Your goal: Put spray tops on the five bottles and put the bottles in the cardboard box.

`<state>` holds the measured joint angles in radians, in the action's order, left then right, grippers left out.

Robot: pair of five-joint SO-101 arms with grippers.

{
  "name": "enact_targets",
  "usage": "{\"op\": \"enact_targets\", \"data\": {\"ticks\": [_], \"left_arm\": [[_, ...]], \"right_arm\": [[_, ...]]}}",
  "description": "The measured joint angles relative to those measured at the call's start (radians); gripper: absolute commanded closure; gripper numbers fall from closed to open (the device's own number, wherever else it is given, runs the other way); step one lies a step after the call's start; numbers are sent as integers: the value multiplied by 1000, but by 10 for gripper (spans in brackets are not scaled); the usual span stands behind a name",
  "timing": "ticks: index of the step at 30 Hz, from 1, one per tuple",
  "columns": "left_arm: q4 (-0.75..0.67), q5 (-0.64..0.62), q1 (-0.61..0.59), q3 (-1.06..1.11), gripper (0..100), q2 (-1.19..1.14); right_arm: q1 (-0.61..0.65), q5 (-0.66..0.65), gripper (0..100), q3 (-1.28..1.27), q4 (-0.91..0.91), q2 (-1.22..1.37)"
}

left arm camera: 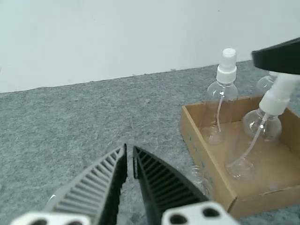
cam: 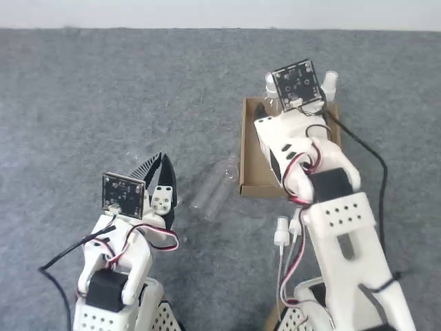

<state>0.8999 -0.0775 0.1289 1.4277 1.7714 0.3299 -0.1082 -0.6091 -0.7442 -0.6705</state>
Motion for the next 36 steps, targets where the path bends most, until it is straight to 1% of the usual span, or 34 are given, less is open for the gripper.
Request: {"op": "enact_targets", "data": {"ticks": [4, 6, 10, 13, 16, 19, 24, 27, 29, 31, 36], "left_arm": [[-3, 11, -2, 0, 989, -3], [-18, 17, -2, 0, 989, -3], [-23, 37, -2, 0, 988, -3], [-23, 66, -20, -5, 988, -3], [0, 66, -101, -86, 987, -31], [40, 86, -212, -224, 983, -166], [160, 247, -381, -482, 882, -451], [181, 339, -502, -574, 863, -618], [180, 400, -577, -594, 863, -706], [163, 456, -626, -595, 863, -761], [66, 499, -658, -529, 863, -781]], "right_arm": [[0, 0, 663, 40, -236, -44], [0, 0, 663, 46, -308, -66], [9, 0, 663, 48, -402, -114], [106, 0, 663, 48, -416, -121], [232, 66, 663, 6, -348, -109], [330, 166, 663, -9, -245, -6], [368, 328, 663, -9, -97, 236], [387, 465, 663, -9, -58, 338], [397, 555, 663, -9, -40, 382], [400, 623, 663, -9, -25, 419], [425, 735, 663, -8, 11, 508]]}}
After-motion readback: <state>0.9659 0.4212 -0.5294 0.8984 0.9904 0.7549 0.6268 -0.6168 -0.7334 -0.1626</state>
